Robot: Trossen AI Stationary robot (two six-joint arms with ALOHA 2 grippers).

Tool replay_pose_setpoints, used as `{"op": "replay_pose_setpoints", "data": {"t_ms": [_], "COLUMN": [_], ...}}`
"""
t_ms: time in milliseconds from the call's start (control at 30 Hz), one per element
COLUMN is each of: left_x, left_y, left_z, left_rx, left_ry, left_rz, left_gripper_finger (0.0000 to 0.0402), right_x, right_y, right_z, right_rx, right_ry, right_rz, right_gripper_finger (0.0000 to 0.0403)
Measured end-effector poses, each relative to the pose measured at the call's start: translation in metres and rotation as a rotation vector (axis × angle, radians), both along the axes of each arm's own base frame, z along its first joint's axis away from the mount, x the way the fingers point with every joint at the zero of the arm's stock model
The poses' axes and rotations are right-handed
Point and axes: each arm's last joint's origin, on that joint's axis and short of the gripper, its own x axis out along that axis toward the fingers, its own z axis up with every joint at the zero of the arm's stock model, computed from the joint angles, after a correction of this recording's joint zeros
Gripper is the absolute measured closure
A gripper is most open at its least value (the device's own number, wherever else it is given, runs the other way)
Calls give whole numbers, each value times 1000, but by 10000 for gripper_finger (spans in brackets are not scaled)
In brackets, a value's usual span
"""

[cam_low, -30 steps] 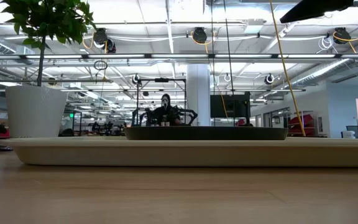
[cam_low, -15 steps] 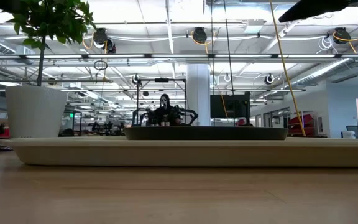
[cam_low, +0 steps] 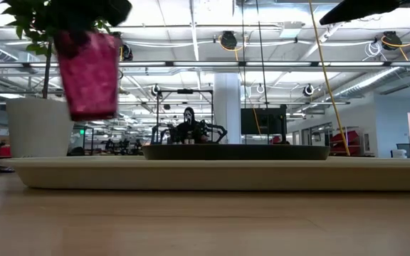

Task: Pick and place plate/cup/fork/spoon on tray
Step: Put the red cup on the top left of the tray

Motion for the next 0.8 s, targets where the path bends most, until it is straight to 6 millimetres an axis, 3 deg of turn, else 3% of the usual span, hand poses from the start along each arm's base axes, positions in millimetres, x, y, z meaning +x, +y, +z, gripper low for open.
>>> {"op": "replay_pose_setpoints", "data": {"t_ms": [167,367,567,800], "left_x": [14,12,11,30], "left_y": [42,85,106,113], "left_z": [-3,-2,-7,-35], "left_rx": [11,29,31,-46], "left_ry": [-88,-130,-119,-29], "left_rz": [12,68,101,107], "left_gripper_finger": [394,394,394,394], "right_x": [0,0,0,0], "right_y": [0,0,0,0], "right_z": [0,0,0,0], "right_rx": [-9,-16,-19,-25], "right_ry": [7,11,13,17], "right_rz": [6,10,11,13], "right_gripper_finger": [234,234,234,234]}}
